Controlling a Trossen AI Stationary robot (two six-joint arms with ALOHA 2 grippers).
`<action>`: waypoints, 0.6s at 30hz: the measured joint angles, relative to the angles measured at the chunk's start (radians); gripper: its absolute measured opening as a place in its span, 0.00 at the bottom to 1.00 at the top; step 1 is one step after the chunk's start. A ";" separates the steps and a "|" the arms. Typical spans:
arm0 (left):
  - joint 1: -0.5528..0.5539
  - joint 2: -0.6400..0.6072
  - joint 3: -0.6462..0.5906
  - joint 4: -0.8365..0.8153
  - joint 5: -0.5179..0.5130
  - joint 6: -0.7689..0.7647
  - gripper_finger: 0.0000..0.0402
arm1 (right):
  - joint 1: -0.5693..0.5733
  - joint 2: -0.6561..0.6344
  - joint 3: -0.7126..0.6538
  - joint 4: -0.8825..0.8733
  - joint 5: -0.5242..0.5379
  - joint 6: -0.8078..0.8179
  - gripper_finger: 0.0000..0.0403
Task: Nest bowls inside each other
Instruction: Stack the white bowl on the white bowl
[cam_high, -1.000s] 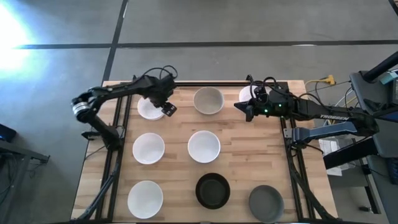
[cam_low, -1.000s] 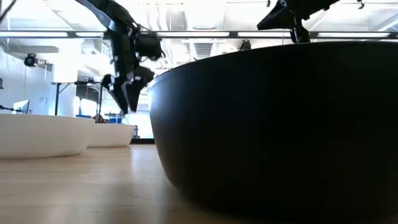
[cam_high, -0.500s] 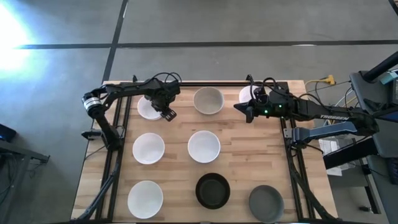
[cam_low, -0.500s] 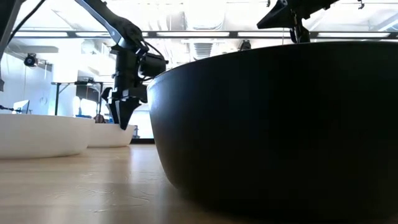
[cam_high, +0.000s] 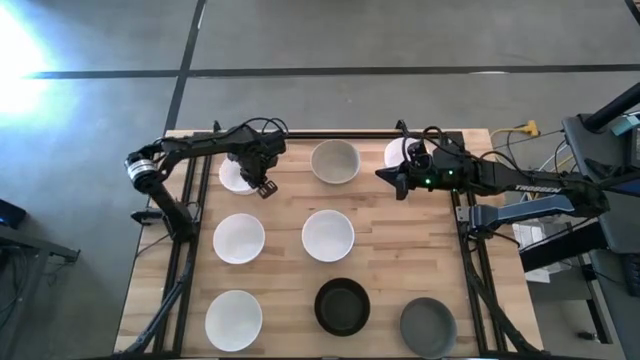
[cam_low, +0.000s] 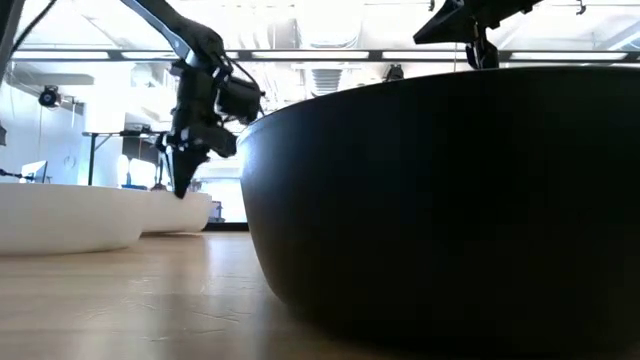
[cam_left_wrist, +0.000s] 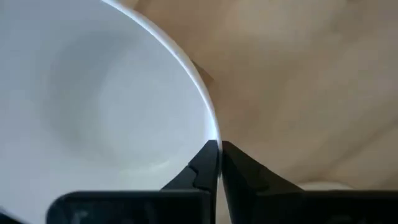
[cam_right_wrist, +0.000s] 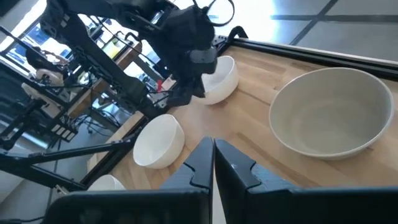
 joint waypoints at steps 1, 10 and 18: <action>-0.003 -0.021 0.000 -0.002 0.002 0.000 0.00 | 0.004 0.000 0.000 0.000 0.000 0.000 0.02; -0.081 -0.264 0.003 0.005 0.045 0.011 0.00 | 0.020 0.000 0.000 0.000 0.000 0.000 0.02; -0.313 -0.461 0.005 0.168 0.106 0.142 0.00 | 0.019 0.003 0.000 -0.010 0.004 -0.004 0.02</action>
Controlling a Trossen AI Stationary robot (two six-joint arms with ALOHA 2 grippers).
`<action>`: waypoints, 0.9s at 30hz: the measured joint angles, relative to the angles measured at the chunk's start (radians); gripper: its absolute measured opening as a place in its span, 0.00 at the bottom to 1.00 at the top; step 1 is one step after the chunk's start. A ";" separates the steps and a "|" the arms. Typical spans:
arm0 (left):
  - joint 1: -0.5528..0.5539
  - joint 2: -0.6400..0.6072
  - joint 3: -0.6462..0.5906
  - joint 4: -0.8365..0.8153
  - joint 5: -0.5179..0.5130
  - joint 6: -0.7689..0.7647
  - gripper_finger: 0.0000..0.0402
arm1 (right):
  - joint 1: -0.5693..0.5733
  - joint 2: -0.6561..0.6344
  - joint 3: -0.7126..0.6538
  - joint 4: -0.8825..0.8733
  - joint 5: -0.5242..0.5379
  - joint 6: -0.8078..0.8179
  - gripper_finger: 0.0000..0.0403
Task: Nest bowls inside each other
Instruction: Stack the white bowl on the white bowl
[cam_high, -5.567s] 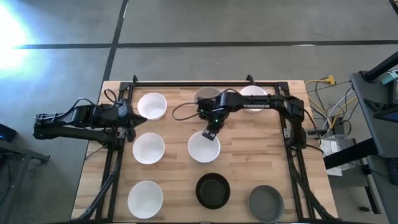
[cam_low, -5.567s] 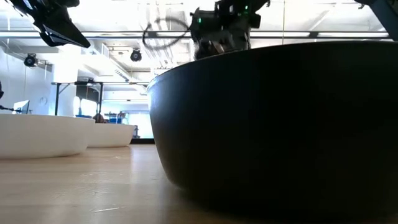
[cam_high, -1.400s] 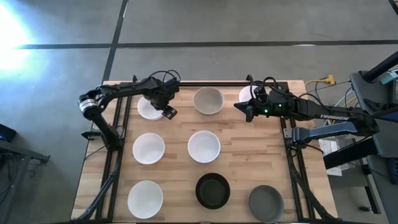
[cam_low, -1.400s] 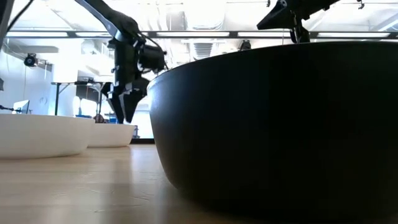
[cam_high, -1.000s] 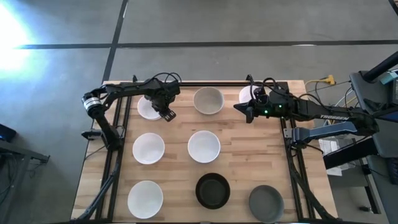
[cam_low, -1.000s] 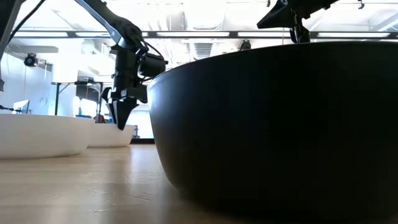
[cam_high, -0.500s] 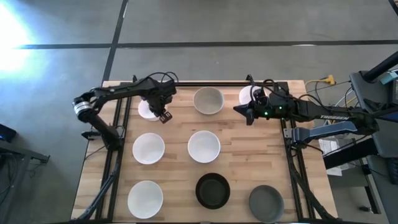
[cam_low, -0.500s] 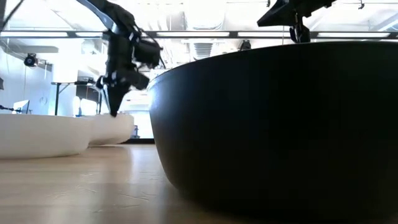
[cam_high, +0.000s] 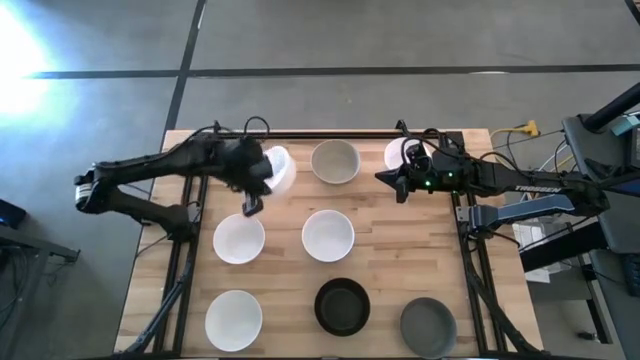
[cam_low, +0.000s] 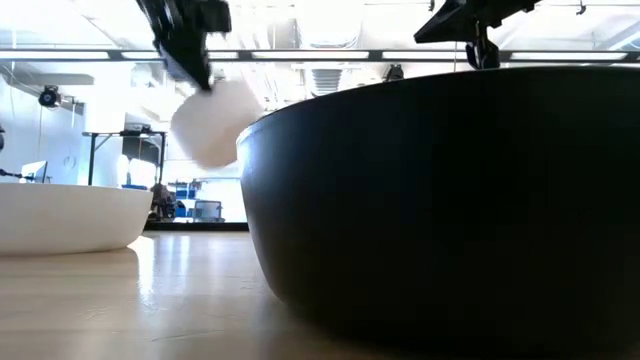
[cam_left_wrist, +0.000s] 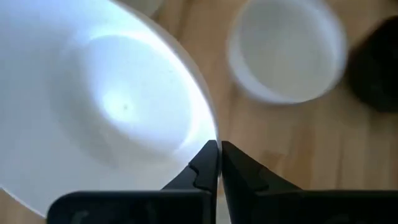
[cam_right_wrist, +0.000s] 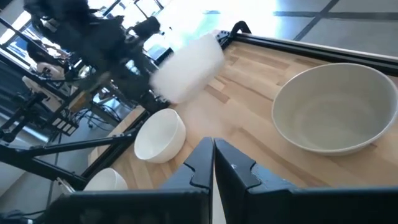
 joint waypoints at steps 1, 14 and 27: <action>-0.040 -0.013 0.000 0.032 0.001 0.035 0.00 | 0.000 0.000 0.000 -0.003 0.000 0.000 0.02; -0.331 0.119 0.134 0.138 -0.032 0.431 0.00 | 0.039 -0.012 0.000 -0.180 -0.059 0.004 0.02; -0.351 0.481 0.430 -0.164 -0.207 0.833 0.00 | 0.139 -0.087 0.000 -0.404 -0.035 0.069 0.02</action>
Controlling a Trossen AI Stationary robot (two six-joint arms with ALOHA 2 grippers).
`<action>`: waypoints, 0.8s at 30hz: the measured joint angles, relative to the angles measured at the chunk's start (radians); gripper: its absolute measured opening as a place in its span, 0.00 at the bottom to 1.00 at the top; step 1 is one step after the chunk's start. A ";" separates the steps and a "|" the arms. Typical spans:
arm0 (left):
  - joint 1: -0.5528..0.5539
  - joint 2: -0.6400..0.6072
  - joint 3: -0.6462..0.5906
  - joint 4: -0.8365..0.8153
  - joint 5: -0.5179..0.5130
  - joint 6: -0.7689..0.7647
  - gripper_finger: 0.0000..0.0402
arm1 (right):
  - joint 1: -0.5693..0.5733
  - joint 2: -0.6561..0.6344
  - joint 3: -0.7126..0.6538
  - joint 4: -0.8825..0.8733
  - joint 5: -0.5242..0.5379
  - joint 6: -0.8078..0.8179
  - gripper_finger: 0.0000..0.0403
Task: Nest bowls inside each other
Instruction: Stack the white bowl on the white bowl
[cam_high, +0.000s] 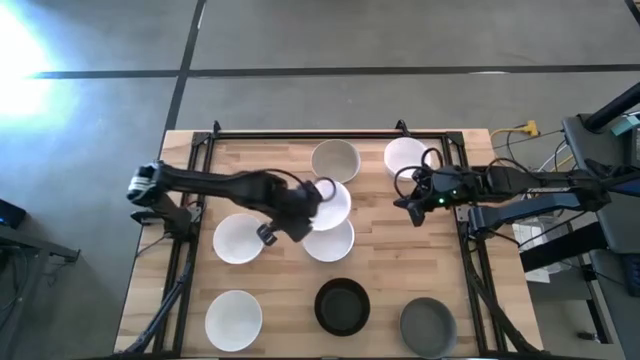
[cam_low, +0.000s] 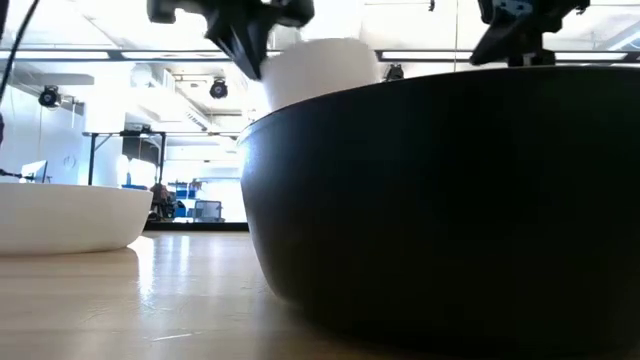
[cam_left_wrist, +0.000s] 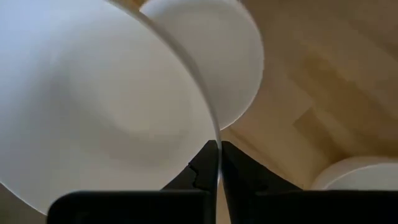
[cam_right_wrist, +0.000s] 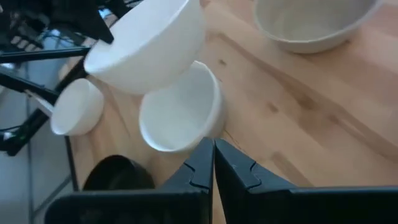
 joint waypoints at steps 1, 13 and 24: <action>-0.007 0.023 0.010 -0.002 -0.027 0.032 0.00 | 0.005 -0.009 0.000 -0.018 0.014 0.002 0.02; -0.045 0.230 0.099 -0.025 -0.122 0.102 0.00 | 0.012 -0.105 0.000 -0.099 0.047 -0.030 0.02; -0.080 0.253 0.133 -0.031 -0.132 0.095 0.00 | 0.012 -0.136 0.000 -0.098 0.046 -0.039 0.02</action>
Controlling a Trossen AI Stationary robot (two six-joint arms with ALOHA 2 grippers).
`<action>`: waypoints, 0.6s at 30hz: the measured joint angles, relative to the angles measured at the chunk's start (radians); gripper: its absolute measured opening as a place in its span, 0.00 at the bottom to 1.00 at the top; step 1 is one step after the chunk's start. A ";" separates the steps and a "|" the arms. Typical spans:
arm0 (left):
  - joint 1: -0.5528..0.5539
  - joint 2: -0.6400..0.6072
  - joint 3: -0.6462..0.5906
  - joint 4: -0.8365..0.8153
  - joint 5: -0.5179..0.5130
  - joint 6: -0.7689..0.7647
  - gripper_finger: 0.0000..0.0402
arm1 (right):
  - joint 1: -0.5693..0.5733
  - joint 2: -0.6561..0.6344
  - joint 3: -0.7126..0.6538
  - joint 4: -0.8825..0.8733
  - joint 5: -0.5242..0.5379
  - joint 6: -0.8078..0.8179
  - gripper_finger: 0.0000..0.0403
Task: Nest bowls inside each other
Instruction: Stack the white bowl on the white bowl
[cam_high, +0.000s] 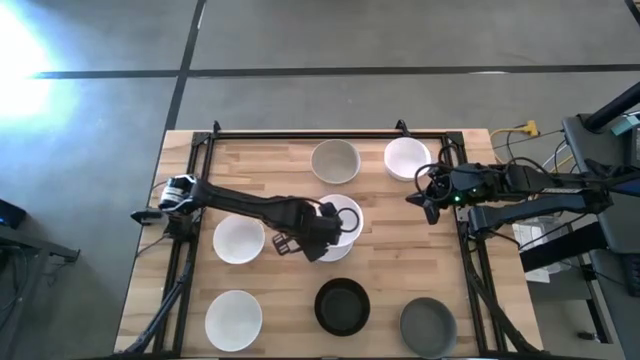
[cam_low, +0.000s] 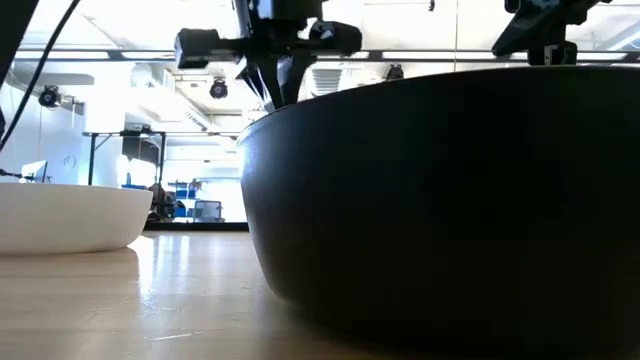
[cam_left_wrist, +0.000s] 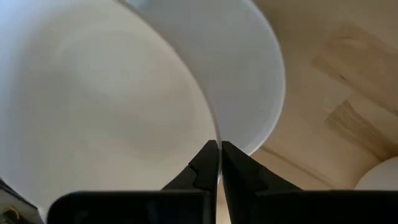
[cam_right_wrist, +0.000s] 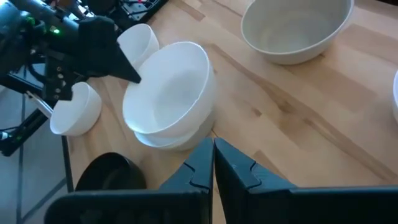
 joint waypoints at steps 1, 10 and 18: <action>-0.006 -0.006 0.000 -0.004 0.001 0.000 0.00 | 0.000 -0.001 0.000 0.000 0.000 0.001 0.02; -0.061 -0.017 -0.026 -0.023 0.030 -0.001 0.00 | 0.000 -0.004 0.000 0.000 -0.001 -0.026 0.02; -0.058 -0.008 -0.034 -0.004 0.029 -0.002 0.00 | 0.000 -0.003 0.000 0.000 -0.002 -0.026 0.02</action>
